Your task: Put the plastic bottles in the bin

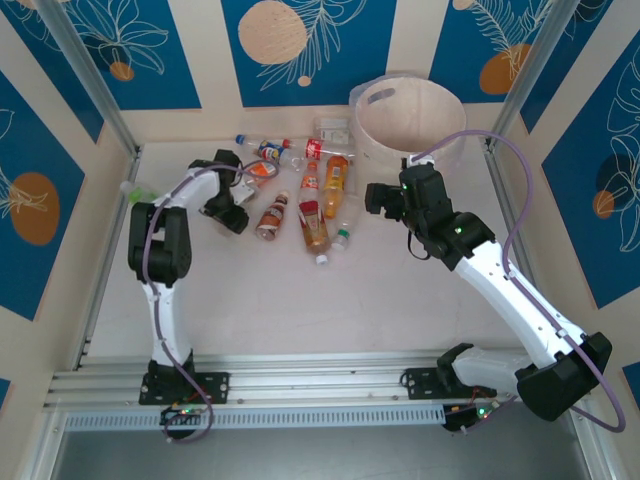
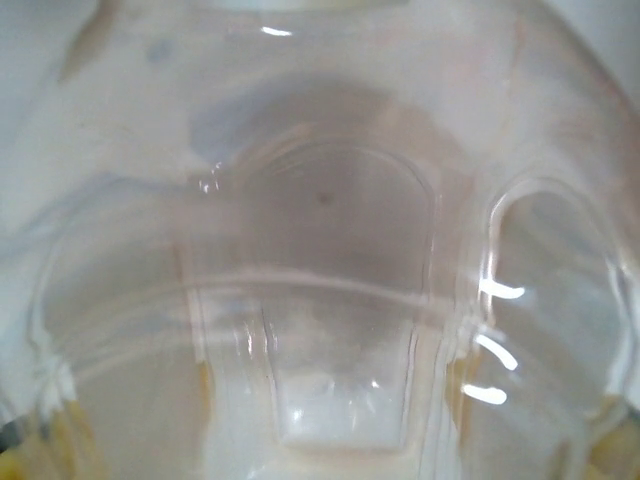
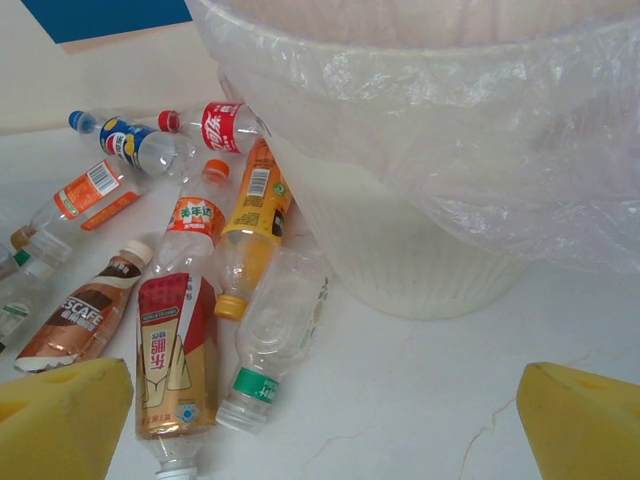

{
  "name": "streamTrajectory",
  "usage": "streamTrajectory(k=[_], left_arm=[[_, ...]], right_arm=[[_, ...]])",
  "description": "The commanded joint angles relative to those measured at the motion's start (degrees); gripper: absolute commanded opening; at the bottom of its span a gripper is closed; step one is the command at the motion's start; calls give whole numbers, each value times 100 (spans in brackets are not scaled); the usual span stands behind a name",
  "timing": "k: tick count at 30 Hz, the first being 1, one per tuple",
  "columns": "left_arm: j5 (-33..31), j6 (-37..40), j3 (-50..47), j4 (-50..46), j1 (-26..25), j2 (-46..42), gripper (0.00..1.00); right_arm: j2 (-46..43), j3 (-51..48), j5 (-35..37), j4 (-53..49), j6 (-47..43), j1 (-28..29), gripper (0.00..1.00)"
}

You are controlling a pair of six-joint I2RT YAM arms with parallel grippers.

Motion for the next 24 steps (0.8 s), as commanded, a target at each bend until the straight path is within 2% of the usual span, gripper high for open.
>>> streamTrajectory(k=[1, 6, 12, 17, 24], left_arm=[[223, -235, -150, -34, 46, -771, 60], [712, -615, -383, 178, 4, -1480, 57], [1596, -1327, -954, 918, -212, -2397, 54], [1996, -1868, -1511, 1665, -641, -3043, 52], [2478, -2320, -2059, 2593, -1304, -3613, 50]], right_arm=[[-5, 166, -269, -56, 157, 43, 99], [-3, 278, -682, -7, 242, 35, 99], [6, 389, -1421, 224, 300, -15, 99], [99, 479, -2178, 390, 412, -166, 100], [287, 608, -3457, 942, 467, -235, 95]])
